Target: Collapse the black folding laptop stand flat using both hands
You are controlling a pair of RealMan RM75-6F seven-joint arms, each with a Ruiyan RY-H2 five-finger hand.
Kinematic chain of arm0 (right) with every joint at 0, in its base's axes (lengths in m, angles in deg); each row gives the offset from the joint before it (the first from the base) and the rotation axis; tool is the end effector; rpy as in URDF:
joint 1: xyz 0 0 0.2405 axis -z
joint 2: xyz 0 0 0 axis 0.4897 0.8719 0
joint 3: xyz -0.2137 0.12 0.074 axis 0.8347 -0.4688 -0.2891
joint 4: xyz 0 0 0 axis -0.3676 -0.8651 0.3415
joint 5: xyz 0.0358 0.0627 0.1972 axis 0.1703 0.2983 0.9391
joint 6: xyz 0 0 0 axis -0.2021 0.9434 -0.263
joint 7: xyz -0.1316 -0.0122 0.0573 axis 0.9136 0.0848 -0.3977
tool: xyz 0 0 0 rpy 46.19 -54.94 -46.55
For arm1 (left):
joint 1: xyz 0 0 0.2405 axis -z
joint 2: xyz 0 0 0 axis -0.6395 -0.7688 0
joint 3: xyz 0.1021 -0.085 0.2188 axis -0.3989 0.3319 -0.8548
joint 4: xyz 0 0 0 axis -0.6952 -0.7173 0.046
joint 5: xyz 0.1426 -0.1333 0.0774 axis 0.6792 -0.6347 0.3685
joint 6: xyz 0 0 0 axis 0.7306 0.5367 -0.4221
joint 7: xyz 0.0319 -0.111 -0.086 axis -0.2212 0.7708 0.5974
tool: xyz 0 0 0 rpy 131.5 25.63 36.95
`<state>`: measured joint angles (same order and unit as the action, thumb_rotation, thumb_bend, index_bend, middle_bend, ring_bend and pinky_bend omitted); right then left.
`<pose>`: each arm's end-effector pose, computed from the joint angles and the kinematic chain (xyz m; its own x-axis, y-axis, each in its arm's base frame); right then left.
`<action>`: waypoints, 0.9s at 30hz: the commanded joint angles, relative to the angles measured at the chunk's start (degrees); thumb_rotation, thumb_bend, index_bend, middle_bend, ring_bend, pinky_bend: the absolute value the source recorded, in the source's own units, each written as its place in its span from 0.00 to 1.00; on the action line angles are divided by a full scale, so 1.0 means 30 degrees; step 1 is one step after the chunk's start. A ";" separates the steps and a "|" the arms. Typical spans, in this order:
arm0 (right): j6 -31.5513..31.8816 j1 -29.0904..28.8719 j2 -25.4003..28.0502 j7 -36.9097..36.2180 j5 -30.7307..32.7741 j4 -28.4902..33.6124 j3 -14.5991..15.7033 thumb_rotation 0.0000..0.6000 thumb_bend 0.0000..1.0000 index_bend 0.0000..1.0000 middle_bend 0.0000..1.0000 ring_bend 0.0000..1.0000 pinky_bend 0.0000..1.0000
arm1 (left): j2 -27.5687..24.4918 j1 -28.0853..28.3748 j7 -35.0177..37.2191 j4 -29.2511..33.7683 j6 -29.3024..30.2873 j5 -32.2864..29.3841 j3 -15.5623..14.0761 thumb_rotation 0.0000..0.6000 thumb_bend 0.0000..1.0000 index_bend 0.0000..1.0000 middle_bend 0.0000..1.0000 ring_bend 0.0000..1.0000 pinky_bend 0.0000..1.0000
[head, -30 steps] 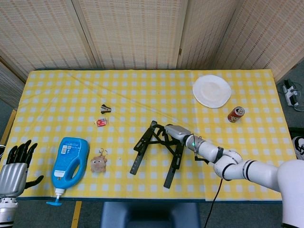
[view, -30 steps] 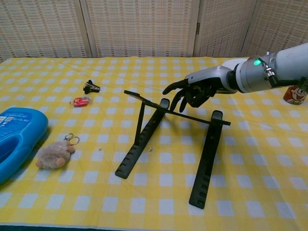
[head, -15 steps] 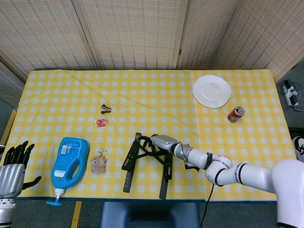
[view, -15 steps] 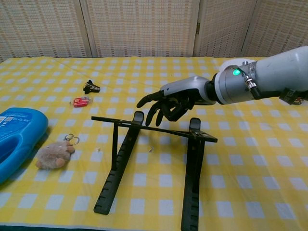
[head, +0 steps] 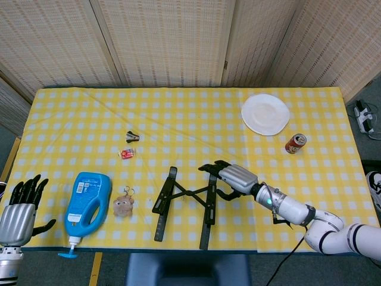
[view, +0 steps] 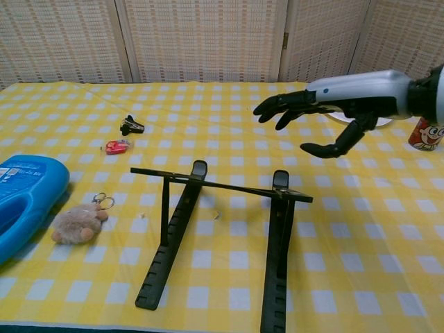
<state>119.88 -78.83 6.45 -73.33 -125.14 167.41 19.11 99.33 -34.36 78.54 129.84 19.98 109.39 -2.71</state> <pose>-0.1428 -0.3279 0.0445 0.3340 -0.6093 0.7192 -0.8703 -0.4924 -0.0130 -0.3040 0.1814 0.1361 0.4940 0.0102 0.8694 0.8695 -0.0096 -0.4939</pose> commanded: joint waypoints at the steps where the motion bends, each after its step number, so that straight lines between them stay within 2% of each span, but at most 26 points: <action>1: 0.1015 0.1085 0.0865 0.1896 -0.0694 0.1180 0.0990 1.00 0.31 0.00 0.00 0.01 0.00 | -0.0037 0.0045 -0.0187 0.0191 0.0031 0.0082 0.0011 1.00 0.09 0.00 0.01 0.05 0.00; 5: 0.1975 0.1822 0.0839 0.3362 -0.1138 0.1717 0.1514 1.00 0.20 0.00 0.00 0.00 0.00 | -0.0113 0.0047 -0.0400 0.0464 0.0113 0.0194 -0.0006 1.00 0.09 0.00 0.01 0.05 0.00; 11: 0.3208 0.2489 -0.0417 0.4207 -0.1757 0.1512 0.1797 1.00 0.18 0.00 0.00 0.00 0.00 | -0.0148 -0.0022 -0.0487 0.0651 0.0197 0.0197 -0.0049 1.00 0.09 0.00 0.01 0.05 0.00; 21: 0.4262 0.2554 -0.4496 0.4107 -0.0573 -0.0537 0.0369 1.00 0.18 0.00 0.00 0.00 0.00 | -0.0222 -0.0164 -0.0163 0.0572 0.0422 0.0285 -0.0092 1.00 0.09 0.00 0.01 0.05 0.00; 27: 0.4432 0.2477 -0.5886 0.4799 0.1135 -0.1592 -0.0894 1.00 0.18 0.00 0.00 0.00 0.00 | -0.0256 -0.0249 0.0102 0.0442 0.0502 0.0330 -0.0140 1.00 0.09 0.00 0.01 0.05 0.00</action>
<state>132.94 -71.27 -10.01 -59.83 -123.29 163.80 17.75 98.56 -35.10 78.84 131.18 21.49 110.38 -3.11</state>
